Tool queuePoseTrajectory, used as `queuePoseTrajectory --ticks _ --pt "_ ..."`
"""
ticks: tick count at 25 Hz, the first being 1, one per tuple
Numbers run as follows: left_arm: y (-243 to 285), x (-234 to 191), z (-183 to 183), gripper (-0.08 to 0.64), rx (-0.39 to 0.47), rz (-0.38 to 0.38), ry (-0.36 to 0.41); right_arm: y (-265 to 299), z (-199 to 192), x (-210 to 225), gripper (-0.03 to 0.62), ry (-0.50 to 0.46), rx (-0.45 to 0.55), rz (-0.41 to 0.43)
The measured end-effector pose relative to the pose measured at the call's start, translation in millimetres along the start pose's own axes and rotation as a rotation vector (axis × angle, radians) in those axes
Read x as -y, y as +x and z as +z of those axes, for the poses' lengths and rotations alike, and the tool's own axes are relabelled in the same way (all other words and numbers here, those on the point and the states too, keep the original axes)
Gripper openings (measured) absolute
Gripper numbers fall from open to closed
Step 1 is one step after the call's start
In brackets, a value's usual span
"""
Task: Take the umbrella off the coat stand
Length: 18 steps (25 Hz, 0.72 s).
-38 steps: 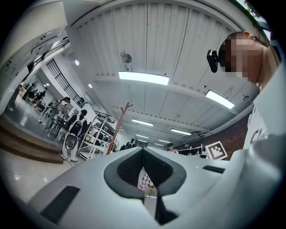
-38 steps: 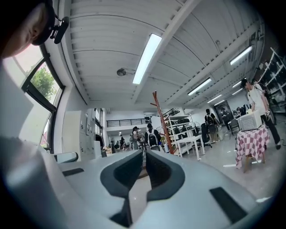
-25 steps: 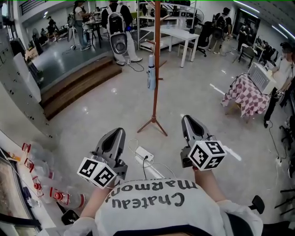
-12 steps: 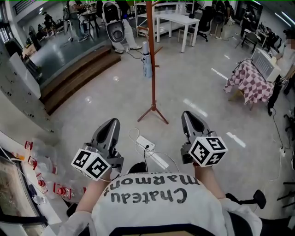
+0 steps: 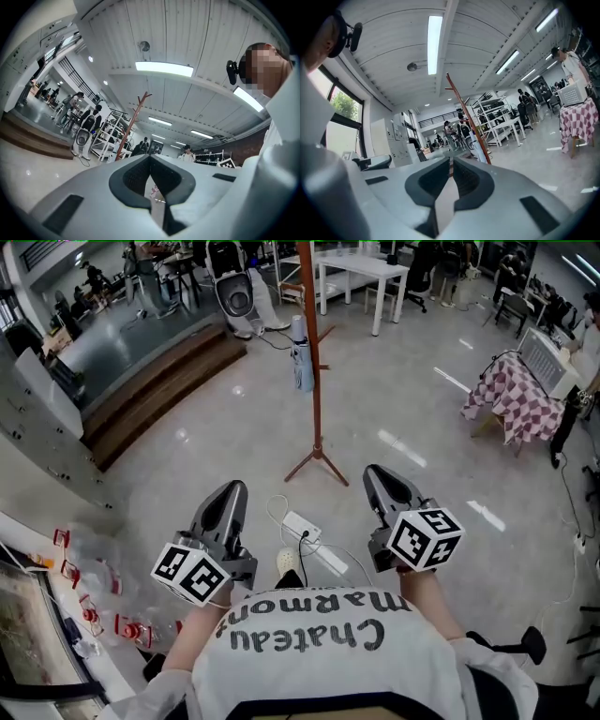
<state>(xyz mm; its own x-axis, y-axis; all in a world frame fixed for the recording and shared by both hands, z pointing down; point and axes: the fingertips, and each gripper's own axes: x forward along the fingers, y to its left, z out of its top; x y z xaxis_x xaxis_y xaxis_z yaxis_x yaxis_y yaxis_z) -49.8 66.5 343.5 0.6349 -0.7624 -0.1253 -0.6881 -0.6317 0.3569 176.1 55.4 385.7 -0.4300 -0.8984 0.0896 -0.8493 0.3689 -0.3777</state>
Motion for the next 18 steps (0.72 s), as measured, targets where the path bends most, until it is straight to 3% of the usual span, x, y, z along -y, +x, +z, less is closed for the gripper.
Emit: queuePoseTrajectory --ticks 5,18 --pt "17 -33 6 0.021 0.019 0.014 -0.018 36 4 6 0.04 -0.01 -0.02 -0.007" --pt "110 -137 37 0.021 0.011 -0.043 -0.066 170 37 25 0.04 -0.034 -0.056 -0.068"
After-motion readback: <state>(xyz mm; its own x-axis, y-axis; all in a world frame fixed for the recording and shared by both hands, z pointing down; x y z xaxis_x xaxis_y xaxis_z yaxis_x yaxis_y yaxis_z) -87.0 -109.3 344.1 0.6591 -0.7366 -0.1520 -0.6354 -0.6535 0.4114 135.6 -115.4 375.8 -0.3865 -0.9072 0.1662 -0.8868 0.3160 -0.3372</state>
